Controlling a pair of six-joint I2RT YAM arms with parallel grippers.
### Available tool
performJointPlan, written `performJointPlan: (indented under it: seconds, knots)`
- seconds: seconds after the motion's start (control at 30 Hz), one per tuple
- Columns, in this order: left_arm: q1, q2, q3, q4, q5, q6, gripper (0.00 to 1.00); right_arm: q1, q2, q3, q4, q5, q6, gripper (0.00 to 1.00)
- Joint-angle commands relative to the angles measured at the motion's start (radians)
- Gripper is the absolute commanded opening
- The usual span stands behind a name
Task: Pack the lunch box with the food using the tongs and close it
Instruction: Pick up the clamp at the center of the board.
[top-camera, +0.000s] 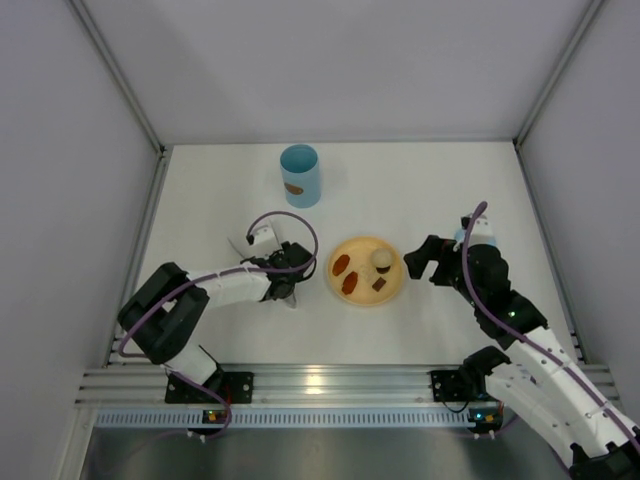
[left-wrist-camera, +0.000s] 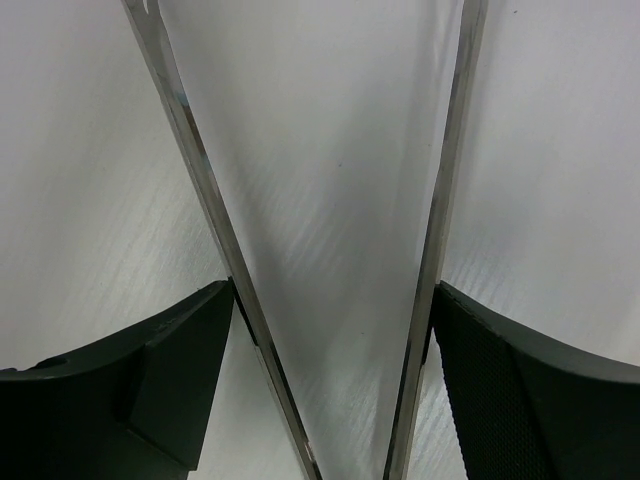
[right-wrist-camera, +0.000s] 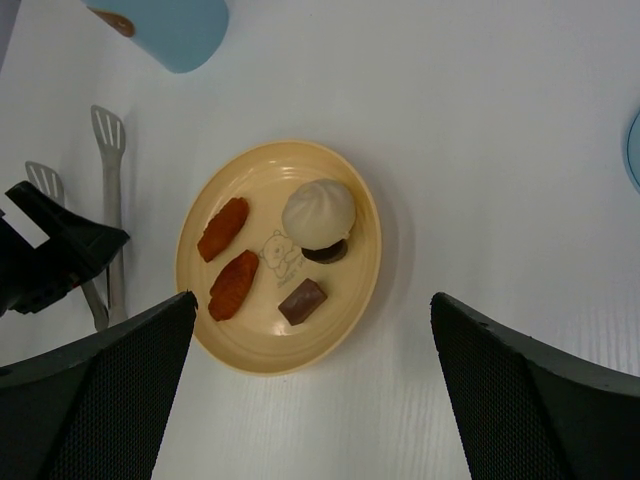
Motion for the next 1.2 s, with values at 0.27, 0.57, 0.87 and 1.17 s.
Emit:
performJointPlan:
  seconds: [0.27,0.57,0.87,1.17]
  knots:
    - [-0.021,0.182,-0.106,-0.051,0.33,-0.237,0.78,0.017,0.012,-0.001,0.033,-0.036,0.012,1.0]
    - [-0.04,0.173,-0.114,-0.033,0.296,-0.36,0.73,0.017,0.059,0.01,0.056,-0.076,0.001,0.99]
    - [-0.127,0.146,-0.019,-0.172,0.172,-0.325,0.62,0.017,0.087,0.014,0.051,-0.085,-0.017,1.0]
    - [-0.199,-0.114,0.012,-0.304,0.128,-0.123,0.58,0.017,0.056,0.002,0.039,-0.068,-0.006,0.99]
